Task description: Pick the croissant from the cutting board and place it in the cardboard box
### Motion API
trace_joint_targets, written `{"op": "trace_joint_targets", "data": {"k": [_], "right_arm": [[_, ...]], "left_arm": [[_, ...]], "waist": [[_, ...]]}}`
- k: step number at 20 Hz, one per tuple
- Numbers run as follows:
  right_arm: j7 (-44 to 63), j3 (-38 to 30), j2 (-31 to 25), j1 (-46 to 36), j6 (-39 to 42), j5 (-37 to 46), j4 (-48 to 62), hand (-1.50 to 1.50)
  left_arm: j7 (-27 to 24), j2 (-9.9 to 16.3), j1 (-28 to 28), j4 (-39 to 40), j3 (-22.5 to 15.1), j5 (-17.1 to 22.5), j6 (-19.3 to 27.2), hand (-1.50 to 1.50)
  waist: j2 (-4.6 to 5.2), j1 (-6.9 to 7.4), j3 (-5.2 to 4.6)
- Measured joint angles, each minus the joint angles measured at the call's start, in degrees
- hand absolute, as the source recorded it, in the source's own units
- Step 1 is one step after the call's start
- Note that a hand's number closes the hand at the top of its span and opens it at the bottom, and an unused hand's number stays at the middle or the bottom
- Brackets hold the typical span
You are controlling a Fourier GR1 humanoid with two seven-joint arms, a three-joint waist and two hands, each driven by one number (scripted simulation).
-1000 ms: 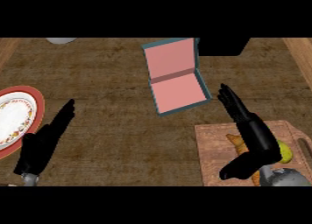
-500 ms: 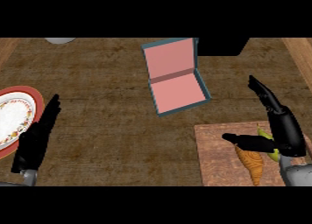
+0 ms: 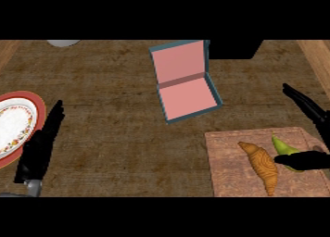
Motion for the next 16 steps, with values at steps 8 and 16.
{"op": "trace_joint_targets", "data": {"k": [8,16], "right_arm": [[15.8,7.9,-12.4,0.4,13.8,10.1,-7.9,-1.50],[32.3,13.9,-9.0,1.1,23.4,15.5,-16.6,-1.50]], "left_arm": [[0.8,-0.4,-0.2,-0.6,0.0,-0.6,0.1,0.00],[-0.6,-1.4,-0.6,1.2,2.3,-1.0,-1.8,0.00]], "waist": [[-0.04,0.11,-0.06],[0.11,0.22,0.07]]}}
